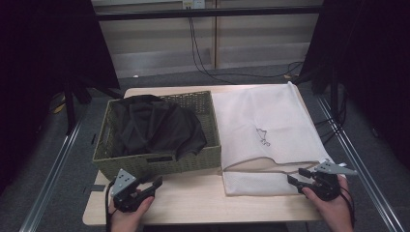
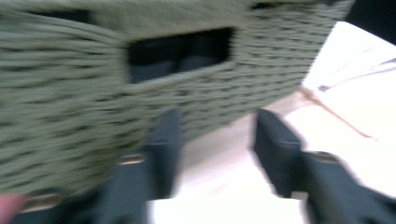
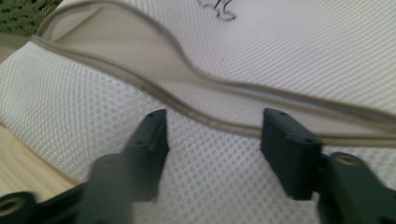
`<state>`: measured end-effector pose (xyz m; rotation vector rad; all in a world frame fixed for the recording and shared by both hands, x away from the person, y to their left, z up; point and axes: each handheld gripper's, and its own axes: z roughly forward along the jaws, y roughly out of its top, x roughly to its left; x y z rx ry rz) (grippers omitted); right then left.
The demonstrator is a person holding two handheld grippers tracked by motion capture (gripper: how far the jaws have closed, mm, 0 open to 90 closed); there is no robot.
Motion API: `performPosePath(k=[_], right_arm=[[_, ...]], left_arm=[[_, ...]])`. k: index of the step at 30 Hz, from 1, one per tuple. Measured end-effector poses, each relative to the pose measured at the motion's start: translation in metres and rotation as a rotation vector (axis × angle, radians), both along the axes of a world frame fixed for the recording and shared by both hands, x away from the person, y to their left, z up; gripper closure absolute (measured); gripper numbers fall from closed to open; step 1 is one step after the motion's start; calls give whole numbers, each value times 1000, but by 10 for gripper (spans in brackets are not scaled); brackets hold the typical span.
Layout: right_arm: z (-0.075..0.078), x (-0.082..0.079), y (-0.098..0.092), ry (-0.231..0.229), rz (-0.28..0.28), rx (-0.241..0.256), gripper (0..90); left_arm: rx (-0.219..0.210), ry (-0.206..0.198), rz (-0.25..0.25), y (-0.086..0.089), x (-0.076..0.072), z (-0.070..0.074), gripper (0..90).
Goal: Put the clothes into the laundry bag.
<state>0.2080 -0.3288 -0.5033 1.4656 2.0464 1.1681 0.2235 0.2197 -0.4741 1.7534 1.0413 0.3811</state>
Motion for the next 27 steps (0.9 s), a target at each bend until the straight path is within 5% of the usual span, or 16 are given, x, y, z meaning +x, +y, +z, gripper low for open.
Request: performPosePath(k=[5, 9, 17, 18, 20, 22, 23, 25, 27], right_arm=[[-5, 1, 6, 43, 14, -6, 704], [-5, -4, 14, 50, 16, -28, 839], [6, -15, 31, 135, 64, -78, 888], [9, -16, 32, 121, 73, -81, 875], [19, -21, 34, 38, 93, -9, 769], [31, -22, 43, -90, 87, -8, 576], [31, -22, 43, -90, 87, -8, 576], [32, -13, 50, -113, 91, -34, 415], [27, 4, 59, -79, 80, -72, 268]], left_arm=[[-7, 46, -87, -23, 6, -7, 894], [23, 71, -183, -55, 8, -11, 900], [47, 82, -332, -118, 12, -14, 900], [59, 77, -361, -132, 12, -15, 900], [65, 73, -403, -150, 12, -15, 894], [40, 91, -454, -182, 16, -15, 855], [40, 91, -454, -182, 16, -15, 848], [46, 105, -474, -202, 17, -16, 842], [94, 128, -486, -218, 18, -20, 833]])
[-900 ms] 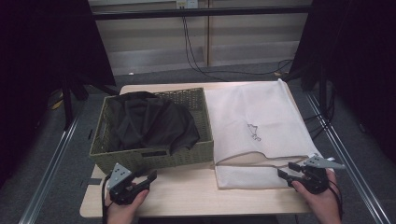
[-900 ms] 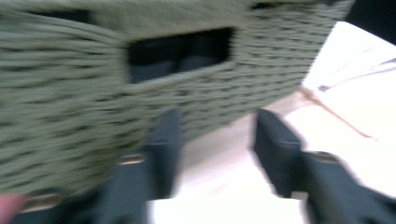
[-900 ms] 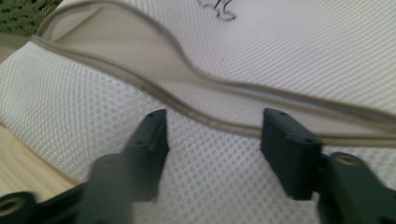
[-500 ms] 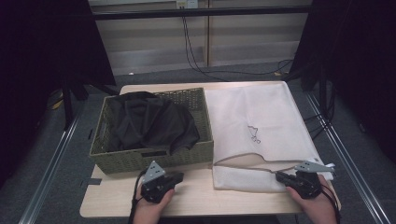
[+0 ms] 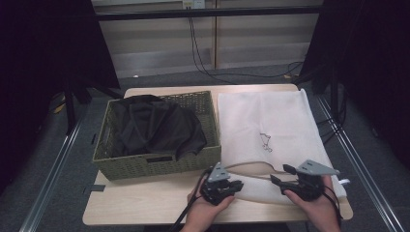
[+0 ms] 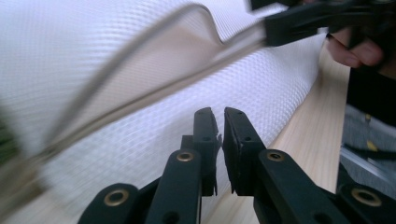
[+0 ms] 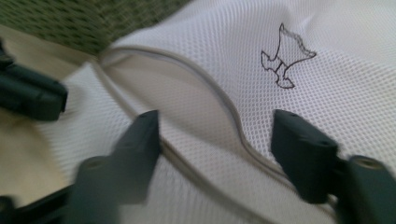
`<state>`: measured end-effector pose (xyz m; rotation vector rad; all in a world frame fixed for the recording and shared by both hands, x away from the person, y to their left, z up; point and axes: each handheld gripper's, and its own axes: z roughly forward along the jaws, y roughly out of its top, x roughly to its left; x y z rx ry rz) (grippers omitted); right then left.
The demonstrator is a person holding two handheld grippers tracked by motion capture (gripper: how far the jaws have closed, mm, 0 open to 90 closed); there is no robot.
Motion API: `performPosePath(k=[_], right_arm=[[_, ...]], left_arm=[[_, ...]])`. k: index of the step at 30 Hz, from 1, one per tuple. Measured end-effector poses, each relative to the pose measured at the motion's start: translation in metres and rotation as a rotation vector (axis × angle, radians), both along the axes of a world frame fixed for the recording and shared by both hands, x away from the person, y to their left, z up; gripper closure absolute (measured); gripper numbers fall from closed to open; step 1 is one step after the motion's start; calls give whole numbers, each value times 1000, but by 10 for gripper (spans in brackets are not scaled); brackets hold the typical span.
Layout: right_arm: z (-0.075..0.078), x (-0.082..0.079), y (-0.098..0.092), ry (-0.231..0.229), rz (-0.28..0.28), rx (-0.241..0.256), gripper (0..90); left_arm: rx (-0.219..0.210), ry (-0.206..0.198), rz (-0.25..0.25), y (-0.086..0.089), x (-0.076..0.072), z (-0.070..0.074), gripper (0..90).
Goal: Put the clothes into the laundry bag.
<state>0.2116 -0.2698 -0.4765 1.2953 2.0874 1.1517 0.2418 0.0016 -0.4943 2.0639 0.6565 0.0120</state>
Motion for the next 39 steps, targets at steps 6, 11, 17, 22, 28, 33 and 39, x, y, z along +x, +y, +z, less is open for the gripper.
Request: performPosePath(k=[6, 11, 17, 22, 28, 33, 39], right_arm=[[-22, 45, 21, 95, -121, -174, 189], [-17, 62, 9, 63, -297, -197, 297], [56, 39, -24, -239, -337, 5, 336], [25, 45, -22, -81, -249, -33, 355], [-1, 61, -20, 22, -273, -165, 449], [-14, 63, -8, 103, -223, -114, 345], [-11, 63, -4, 44, -298, -130, 728]], left_arm=[[82, 23, 41, -7, 7, -13, 859], [65, 72, 72, 2, 13, -14, 900], [74, 67, 110, 29, 20, -14, 900], [41, 102, 136, 39, 22, -16, 900], [50, 101, 134, 39, 23, -15, 900], [54, 89, 133, 39, 21, -15, 900], [67, 69, 143, 40, 20, -14, 900]])
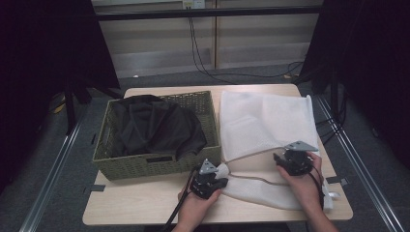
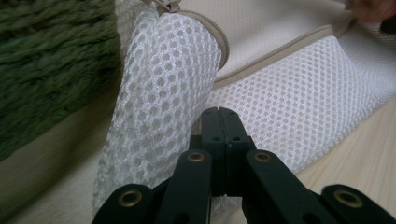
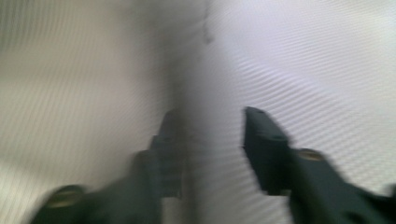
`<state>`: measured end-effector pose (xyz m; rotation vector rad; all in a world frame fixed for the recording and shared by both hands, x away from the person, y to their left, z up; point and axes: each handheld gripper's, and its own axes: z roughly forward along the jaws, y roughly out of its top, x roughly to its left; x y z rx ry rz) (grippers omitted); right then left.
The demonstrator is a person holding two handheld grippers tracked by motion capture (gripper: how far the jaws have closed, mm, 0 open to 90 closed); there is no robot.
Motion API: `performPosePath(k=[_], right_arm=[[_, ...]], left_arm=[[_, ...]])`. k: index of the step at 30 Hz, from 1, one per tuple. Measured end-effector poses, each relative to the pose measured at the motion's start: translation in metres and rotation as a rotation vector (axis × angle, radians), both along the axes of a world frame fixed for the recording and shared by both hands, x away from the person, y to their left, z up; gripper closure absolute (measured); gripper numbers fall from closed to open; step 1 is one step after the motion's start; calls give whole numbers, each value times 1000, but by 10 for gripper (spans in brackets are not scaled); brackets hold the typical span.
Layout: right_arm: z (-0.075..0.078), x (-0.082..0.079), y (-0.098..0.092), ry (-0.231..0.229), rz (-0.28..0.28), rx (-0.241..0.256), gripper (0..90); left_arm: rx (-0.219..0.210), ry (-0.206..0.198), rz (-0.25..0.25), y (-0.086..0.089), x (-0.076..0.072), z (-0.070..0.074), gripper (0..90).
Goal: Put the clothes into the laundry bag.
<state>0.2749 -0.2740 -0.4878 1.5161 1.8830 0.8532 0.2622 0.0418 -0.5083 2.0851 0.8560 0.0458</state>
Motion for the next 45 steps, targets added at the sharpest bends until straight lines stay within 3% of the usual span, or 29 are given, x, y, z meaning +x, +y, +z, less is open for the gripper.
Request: performPosePath(k=[2, 4, 6, 8, 9, 11, 12, 13, 14, 15, 16, 17, 19, 22, 24, 26, 29, 33, 35, 38, 41, 43, 45], right_arm=[[13, -4, -16, -35, 0, 110, 847], [29, -10, -26, -77, 53, 175, 887], [46, -16, -29, -126, 97, 199, 891], [57, -19, -24, -135, 135, 220, 894], [58, -20, -21, -138, 152, 219, 894], [54, -19, -16, -120, 160, 213, 894], [45, -17, -14, -100, 165, 207, 893], [45, -17, -14, -100, 165, 207, 893], [38, -16, -14, -80, 158, 217, 892], [38, -16, -14, -80, 158, 217, 892], [34, -15, -14, -73, 160, 221, 892], [34, -15, -14, -73, 160, 221, 892], [32, -16, -13, -72, 166, 215, 890], [29, -17, -10, -64, 175, 207, 888], [27, -17, -10, -57, 174, 216, 887], [25, -16, -10, -48, 172, 220, 884], [24, -16, -10, -45, 172, 220, 880], [21, -16, -10, -39, 177, 217, 872], [19, -15, -9, -28, 174, 220, 870], [18, -14, -8, -25, 175, 212, 868], [18, -14, -9, -29, 178, 216, 868], [17, -14, -11, -29, 172, 221, 868], [16, -13, -12, -28, 175, 222, 868]], left_arm=[[5, 1, 2, 4, 1, 0, 900], [6, 3, 21, 8, 4, 0, 900], [2, 13, 37, 12, 6, 0, 900], [4, -7, 30, 15, 5, 1, 900], [-2, -27, 16, 16, 3, 3, 853], [17, -122, 5, 19, -6, 12, 747], [-6, -143, 6, 22, -9, 18, 595], [-37, -157, 16, 26, -10, 26, 595], [-95, -188, 36, 35, -12, 40, 472], [-95, -188, 36, 35, -12, 40, 440], [-91, -231, 73, 46, -15, 52, 422], [-91, -231, 73, 46, -15, 52, 411], [-95, -270, 127, 59, -19, 62, 415], [-89, -372, 214, 83, -27, 78, 446], [-83, -386, 255, 96, -30, 85, 459], [-82, -405, 326, 110, -33, 90, 483], [-82, -423, 392, 125, -33, 93, 452], [-64, -417, 407, 125, -25, 94, 332], [-34, -407, 402, 118, -18, 93, 332], [4, -442, 418, 113, -6, 96, 419], [16, -408, 400, 112, 8, 100, 618], [17, -368, 377, 117, 18, 103, 831], [9, -345, 371, 124, 27, 107, 874]])
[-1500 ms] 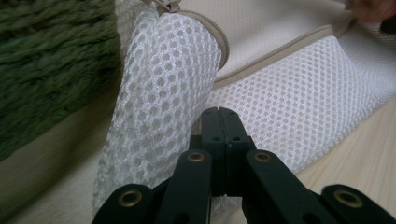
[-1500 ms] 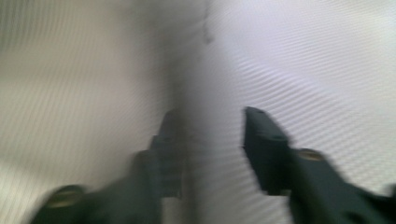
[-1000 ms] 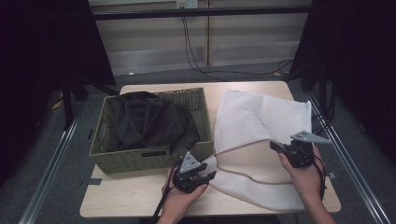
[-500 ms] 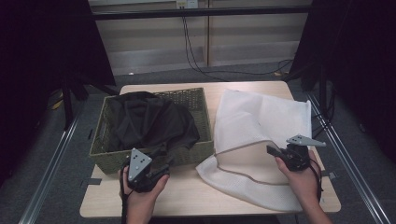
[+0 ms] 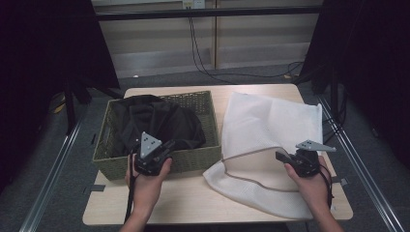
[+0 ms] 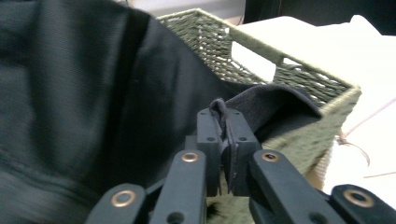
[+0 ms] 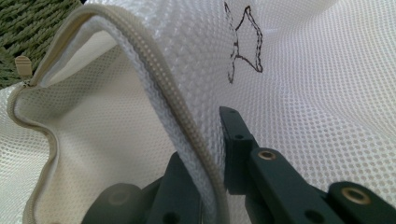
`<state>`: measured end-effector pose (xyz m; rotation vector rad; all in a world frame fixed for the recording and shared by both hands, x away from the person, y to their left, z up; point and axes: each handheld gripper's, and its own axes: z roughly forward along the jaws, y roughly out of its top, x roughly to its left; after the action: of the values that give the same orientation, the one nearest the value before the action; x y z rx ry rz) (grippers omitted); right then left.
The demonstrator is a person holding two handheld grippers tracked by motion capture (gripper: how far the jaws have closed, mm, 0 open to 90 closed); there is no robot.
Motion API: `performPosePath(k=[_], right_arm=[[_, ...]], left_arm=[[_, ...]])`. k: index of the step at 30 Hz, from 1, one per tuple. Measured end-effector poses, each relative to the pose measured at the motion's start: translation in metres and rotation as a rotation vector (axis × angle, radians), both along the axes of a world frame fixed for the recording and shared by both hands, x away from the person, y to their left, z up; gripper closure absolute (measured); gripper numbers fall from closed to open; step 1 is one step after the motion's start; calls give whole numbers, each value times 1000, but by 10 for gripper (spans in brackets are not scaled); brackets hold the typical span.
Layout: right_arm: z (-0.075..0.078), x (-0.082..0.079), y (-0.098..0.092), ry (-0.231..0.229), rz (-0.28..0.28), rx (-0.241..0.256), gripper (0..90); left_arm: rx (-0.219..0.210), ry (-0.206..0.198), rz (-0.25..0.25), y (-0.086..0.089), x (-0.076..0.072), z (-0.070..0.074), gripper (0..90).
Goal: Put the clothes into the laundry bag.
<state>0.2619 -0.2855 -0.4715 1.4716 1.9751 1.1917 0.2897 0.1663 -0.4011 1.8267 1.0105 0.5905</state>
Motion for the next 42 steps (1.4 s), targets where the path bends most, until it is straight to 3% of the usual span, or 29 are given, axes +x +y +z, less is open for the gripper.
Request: performPosePath(k=[2, 6, 8, 14, 16, 17, 18, 19, 21, 23, 25, 26, 30, 31, 32, 33, 34, 36, 42], right_arm=[[0, 0, 0, 3, 0, 1, 869], [-1, 0, 1, 2, -3, 2, 869], [-1, 0, 0, 1, 1, -1, 869], [-1, 1, 1, -3, 3, -2, 872], [-2, 1, 1, -1, 4, -5, 872], [-2, 1, 2, 0, 7, -6, 871], [-2, 1, 2, 0, 7, -6, 871], [-2, 1, 2, -1, 10, -9, 872], [-3, 1, 2, -1, 12, -8, 871], [-3, 1, 2, 3, 13, -8, 872], [-4, 2, 3, 3, 13, -13, 871], [-4, 2, 3, 3, 13, -12, 871], [-6, 2, 5, 9, 17, -17, 870], [-6, 2, 6, 11, 17, -22, 870], [-6, 2, 6, 11, 17, -22, 870], [-7, 2, 6, 13, 20, -25, 870], [-7, 2, 6, 13, 20, -25, 870], [-8, 2, 7, 17, 18, -20, 870], [-11, 3, 9, 23, 28, -35, 866]], left_arm=[[-24, -3, 15, 14, 10, 7, 877], [-70, -4, 94, 49, 37, 23, 876], [-64, 30, 104, 64, 53, 29, 873], [-59, 177, 55, 90, 101, 32, 812], [-33, 211, 15, 92, 115, 26, 731], [-13, 224, -1, 93, 120, 23, 649], [-3, 235, -9, 93, 125, 19, 649], [1, 255, -5, 94, 129, 16, 564], [4, 289, 0, 96, 137, 10, 527], [41, 292, 34, 97, 143, 6, 311], [67, 322, 91, 98, 149, 3, 73], [79, 343, 92, 100, 151, 2, 6], [47, 399, 73, 103, 161, -12, 0], [29, 425, 70, 103, 163, -17, 0], [43, 458, 61, 103, 166, -20, 0], [44, 523, 25, 100, 170, -28, 0], [44, 523, 25, 100, 170, -28, 0], [32, 584, 14, 100, 174, -34, 0], [29, 691, 38, 102, 182, -51, 0]])
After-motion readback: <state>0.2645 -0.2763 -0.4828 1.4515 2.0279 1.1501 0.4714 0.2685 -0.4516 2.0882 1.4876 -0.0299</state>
